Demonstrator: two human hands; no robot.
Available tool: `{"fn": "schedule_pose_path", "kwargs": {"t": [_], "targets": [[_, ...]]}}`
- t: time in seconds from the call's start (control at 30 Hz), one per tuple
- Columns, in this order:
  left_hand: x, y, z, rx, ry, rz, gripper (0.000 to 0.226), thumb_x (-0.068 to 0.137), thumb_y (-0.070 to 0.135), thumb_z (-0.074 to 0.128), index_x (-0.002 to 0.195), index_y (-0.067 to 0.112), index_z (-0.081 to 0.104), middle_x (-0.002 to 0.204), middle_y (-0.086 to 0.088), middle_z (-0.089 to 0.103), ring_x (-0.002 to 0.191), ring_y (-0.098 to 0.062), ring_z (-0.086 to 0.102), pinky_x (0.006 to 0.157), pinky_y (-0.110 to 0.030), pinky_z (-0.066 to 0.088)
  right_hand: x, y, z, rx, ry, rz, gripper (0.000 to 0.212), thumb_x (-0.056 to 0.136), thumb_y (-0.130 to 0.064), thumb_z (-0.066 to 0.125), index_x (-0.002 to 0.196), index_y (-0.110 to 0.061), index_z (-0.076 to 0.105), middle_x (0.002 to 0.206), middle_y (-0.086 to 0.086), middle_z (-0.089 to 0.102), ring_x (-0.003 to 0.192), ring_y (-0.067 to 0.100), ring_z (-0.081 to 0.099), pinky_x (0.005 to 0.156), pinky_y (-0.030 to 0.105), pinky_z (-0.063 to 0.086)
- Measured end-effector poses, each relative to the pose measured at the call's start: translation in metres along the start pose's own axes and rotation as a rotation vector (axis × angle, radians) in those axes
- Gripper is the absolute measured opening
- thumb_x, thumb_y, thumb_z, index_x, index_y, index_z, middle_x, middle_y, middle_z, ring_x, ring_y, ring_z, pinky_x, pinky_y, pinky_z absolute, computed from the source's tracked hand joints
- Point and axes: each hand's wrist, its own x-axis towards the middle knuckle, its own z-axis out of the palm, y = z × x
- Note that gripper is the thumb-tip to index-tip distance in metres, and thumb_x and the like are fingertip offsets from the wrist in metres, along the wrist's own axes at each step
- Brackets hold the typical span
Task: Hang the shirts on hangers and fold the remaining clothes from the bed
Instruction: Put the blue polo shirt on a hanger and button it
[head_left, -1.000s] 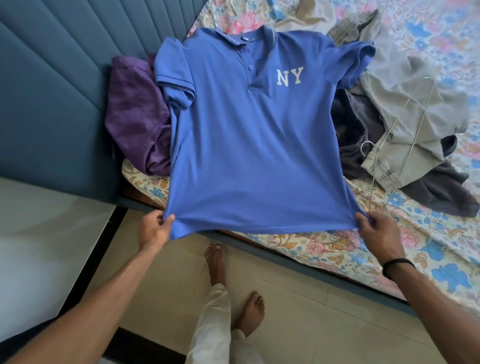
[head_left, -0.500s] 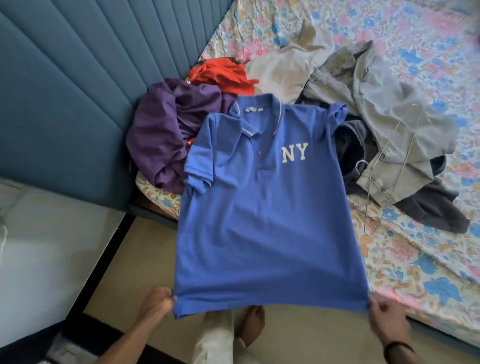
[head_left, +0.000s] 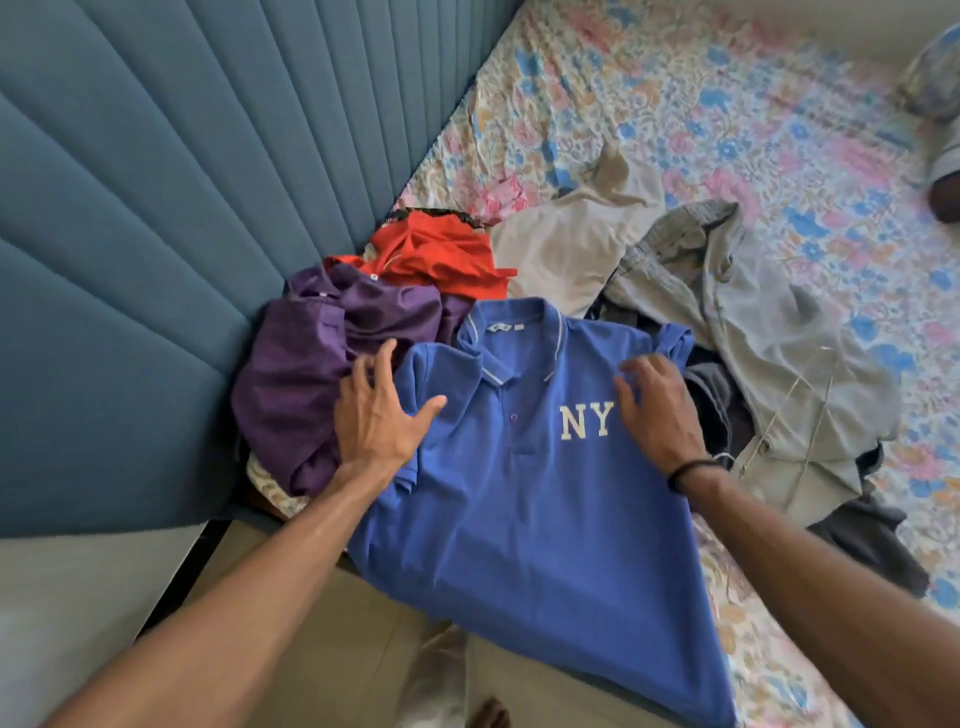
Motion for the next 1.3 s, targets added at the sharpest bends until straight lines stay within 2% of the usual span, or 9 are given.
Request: {"fn": "schedule_pose_path", "kwargs": {"t": [0.17, 0.4, 0.6, 0.73, 0.83, 0.93, 1.07, 1.2, 1.3], "targets": [[0.055, -0.005, 0.009, 0.034, -0.133, -0.155, 0.031, 0.088, 0.045, 0.071, 0.102, 0.018, 0.063, 0.094, -0.023, 0.072, 0.087, -0.047, 0.067, 0.07, -0.049, 0.055, 0.111, 0.01, 0.035, -0.197, -0.195, -0.083, 0.034, 0.097, -0.022, 0.062, 0.129, -0.011, 0.064, 0.125, 0.014, 0.064, 0.117, 0.04, 0.054, 0.099, 0.052, 0.045], [0.064, -0.082, -0.034, -0.009, -0.007, -0.233, 0.034, 0.093, 0.03, 0.07, 0.071, 0.009, 0.056, 0.067, -0.023, 0.065, 0.063, -0.049, 0.063, 0.055, -0.044, 0.047, 0.142, 0.041, 0.068, -0.385, -0.315, 0.032, 0.007, 0.099, -0.023, 0.057, 0.103, -0.017, 0.058, 0.101, 0.012, 0.066, 0.102, 0.038, 0.06, 0.077, 0.045, 0.035], [0.064, -0.046, -0.037, 0.058, -0.047, -0.438, 0.022, 0.09, 0.03, 0.064, 0.095, 0.009, 0.062, 0.086, -0.034, 0.063, 0.077, -0.051, 0.063, 0.066, -0.05, 0.051, 0.141, 0.026, 0.058, -0.247, -0.256, 0.117, 0.01, 0.094, -0.021, 0.057, 0.093, -0.013, 0.063, 0.095, 0.019, 0.067, 0.092, 0.043, 0.065, 0.073, 0.048, 0.047], [0.059, -0.107, 0.022, 0.126, -0.004, -0.304, 0.046, 0.084, 0.071, 0.044, 0.113, 0.035, 0.045, 0.093, -0.008, 0.056, 0.083, -0.041, 0.066, 0.067, -0.054, 0.055, 0.118, 0.022, 0.042, -0.14, -0.099, -0.073, 0.007, 0.089, -0.015, 0.066, 0.09, -0.009, 0.066, 0.09, 0.016, 0.061, 0.085, 0.039, 0.058, 0.077, 0.048, 0.045], [0.035, 0.033, 0.013, 0.015, 0.022, -0.096, 0.03, 0.094, 0.053, 0.056, 0.107, 0.026, 0.056, 0.091, -0.008, 0.06, 0.081, -0.034, 0.06, 0.074, -0.047, 0.05, 0.094, 0.035, 0.013, -0.076, 0.033, -0.161, 0.019, 0.093, -0.008, 0.057, 0.106, -0.003, 0.07, 0.107, 0.017, 0.064, 0.095, 0.038, 0.058, 0.088, 0.046, 0.048], [0.007, 0.197, -0.003, -0.256, -0.363, 0.263, 0.005, 0.092, 0.025, 0.07, 0.094, 0.021, 0.067, 0.073, 0.004, 0.064, 0.069, -0.023, 0.061, 0.072, -0.04, 0.051, 0.067, 0.062, -0.019, -0.06, 0.221, -0.131, 0.02, 0.095, -0.005, 0.057, 0.107, -0.003, 0.073, 0.111, 0.017, 0.066, 0.096, 0.038, 0.059, 0.088, 0.046, 0.049], [-0.045, 0.286, 0.071, -0.38, -0.824, 0.215, 0.017, 0.092, 0.033, 0.071, 0.108, 0.026, 0.072, 0.072, 0.013, 0.065, 0.071, -0.009, 0.062, 0.074, -0.024, 0.05, 0.035, 0.109, -0.065, 0.005, 0.354, 0.233, 0.017, 0.094, -0.009, 0.059, 0.107, -0.007, 0.069, 0.108, 0.014, 0.061, 0.099, 0.034, 0.057, 0.088, 0.045, 0.049], [-0.099, 0.335, 0.132, -0.358, -1.019, 0.043, 0.024, 0.1, 0.031, 0.058, 0.122, 0.023, 0.065, 0.098, -0.001, 0.074, 0.093, -0.018, 0.067, 0.081, -0.028, 0.054, -0.003, 0.167, -0.087, 0.223, 0.227, 0.687, 0.023, 0.093, -0.021, 0.063, 0.115, -0.015, 0.059, 0.107, 0.009, 0.06, 0.094, 0.019, 0.057, 0.09, 0.044, 0.053], [-0.126, 0.342, 0.167, -0.334, -1.009, -0.148, 0.035, 0.097, 0.029, 0.062, 0.131, 0.024, 0.055, 0.112, -0.003, 0.071, 0.109, -0.024, 0.063, 0.085, -0.032, 0.05, -0.021, 0.189, -0.087, 0.278, 0.082, 0.717, 0.028, 0.091, -0.035, 0.067, 0.113, -0.022, 0.056, 0.108, 0.005, 0.063, 0.1, 0.02, 0.063, 0.091, 0.045, 0.056]]}}
